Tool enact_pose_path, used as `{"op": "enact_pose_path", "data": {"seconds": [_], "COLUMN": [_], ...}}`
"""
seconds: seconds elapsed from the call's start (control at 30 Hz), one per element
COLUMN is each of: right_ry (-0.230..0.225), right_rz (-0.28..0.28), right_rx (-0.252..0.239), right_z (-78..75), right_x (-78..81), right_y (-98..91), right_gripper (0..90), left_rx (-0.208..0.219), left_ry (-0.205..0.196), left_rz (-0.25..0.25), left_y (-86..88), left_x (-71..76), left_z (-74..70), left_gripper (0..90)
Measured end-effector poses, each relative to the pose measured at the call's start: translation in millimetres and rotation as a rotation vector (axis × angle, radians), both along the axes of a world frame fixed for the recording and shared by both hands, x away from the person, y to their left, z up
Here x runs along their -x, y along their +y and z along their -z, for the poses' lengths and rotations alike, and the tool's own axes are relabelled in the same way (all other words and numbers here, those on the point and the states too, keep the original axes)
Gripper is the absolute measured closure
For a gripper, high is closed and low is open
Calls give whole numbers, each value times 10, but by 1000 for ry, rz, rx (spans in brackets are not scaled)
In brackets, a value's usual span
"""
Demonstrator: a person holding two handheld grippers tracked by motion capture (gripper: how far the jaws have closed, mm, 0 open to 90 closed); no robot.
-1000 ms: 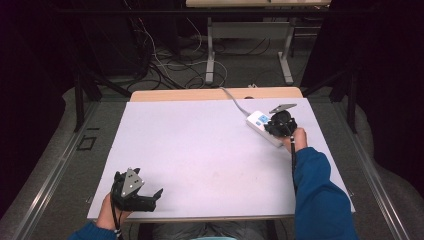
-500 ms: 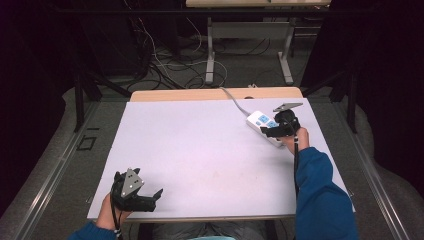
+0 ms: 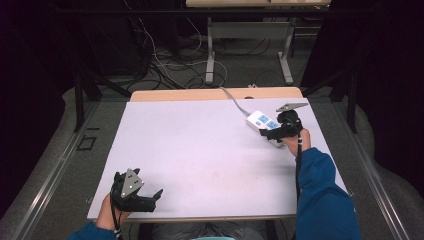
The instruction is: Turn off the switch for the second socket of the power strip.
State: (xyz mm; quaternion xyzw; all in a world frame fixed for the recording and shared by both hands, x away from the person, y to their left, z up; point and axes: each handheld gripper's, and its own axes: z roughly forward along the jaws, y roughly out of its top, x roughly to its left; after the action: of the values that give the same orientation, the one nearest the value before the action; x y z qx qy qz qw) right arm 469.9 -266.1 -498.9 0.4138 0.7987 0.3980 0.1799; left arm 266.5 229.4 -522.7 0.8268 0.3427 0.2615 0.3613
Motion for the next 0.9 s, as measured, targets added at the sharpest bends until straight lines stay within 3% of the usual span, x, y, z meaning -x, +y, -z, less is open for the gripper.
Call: {"op": "enact_pose_path", "data": {"seconds": [0.33,0.67,0.9], "right_ry": [13,-7,-26], "right_rz": [-21,-53,-80], "right_rx": [-31,-57,-47], "right_z": [-63,-119,-120], "right_x": [128,392,550], "right_y": [24,-4,-23], "right_gripper": [0,0,0], "left_rx": [0,-8,-6], "left_ry": [-4,-5,-8], "left_rz": [-1,2,1], "left_y": [9,6,-1], "left_x": [10,16,14], "left_z": [-1,-8,-2], "left_gripper": [5,5,5]}}
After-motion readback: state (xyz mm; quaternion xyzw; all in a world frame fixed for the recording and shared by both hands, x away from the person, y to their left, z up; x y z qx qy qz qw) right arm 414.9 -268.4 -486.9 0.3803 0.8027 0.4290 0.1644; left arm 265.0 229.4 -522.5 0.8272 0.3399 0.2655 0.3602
